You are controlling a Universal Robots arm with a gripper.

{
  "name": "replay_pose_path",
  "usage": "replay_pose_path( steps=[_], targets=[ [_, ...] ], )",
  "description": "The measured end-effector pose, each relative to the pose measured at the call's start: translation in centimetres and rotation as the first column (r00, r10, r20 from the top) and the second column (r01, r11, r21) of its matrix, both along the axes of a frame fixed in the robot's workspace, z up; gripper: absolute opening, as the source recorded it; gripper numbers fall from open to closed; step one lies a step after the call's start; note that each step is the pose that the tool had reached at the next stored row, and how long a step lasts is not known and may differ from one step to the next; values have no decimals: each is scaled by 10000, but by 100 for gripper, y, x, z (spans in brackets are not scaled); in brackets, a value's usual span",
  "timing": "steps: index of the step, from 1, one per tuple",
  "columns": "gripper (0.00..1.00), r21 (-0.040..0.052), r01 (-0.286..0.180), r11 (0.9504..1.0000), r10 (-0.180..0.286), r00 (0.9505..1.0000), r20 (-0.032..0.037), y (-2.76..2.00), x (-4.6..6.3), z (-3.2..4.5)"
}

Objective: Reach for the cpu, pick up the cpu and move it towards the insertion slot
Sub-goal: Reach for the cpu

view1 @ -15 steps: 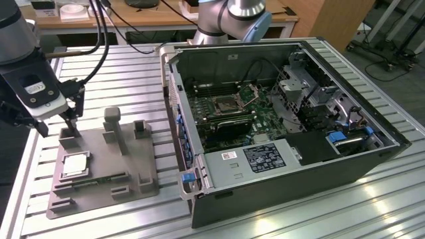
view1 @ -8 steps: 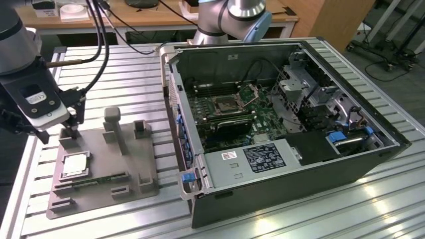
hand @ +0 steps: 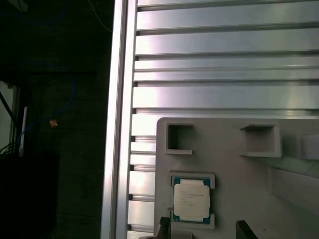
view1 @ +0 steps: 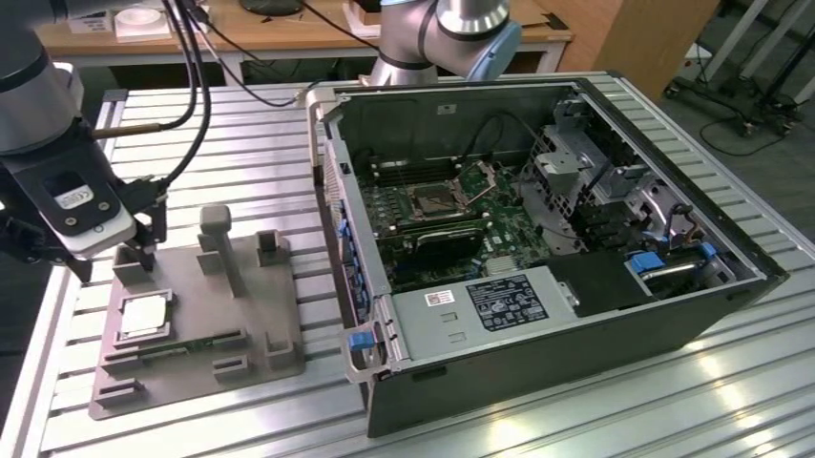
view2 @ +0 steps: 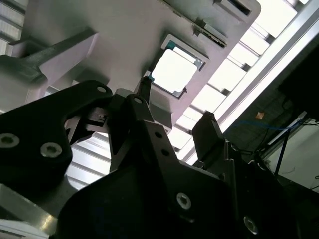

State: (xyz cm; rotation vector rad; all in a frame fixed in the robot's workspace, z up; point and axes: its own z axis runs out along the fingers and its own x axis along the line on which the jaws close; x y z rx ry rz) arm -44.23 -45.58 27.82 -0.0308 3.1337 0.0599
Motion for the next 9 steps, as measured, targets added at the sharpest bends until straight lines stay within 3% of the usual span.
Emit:
replay_pose_path(
  steps=[5,9],
  targets=[
    [62,-1,0,10000,0,10000,-1,-9,0,-27],
    [74,0,0,10000,0,10000,0,-11,0,-30]
  ],
)
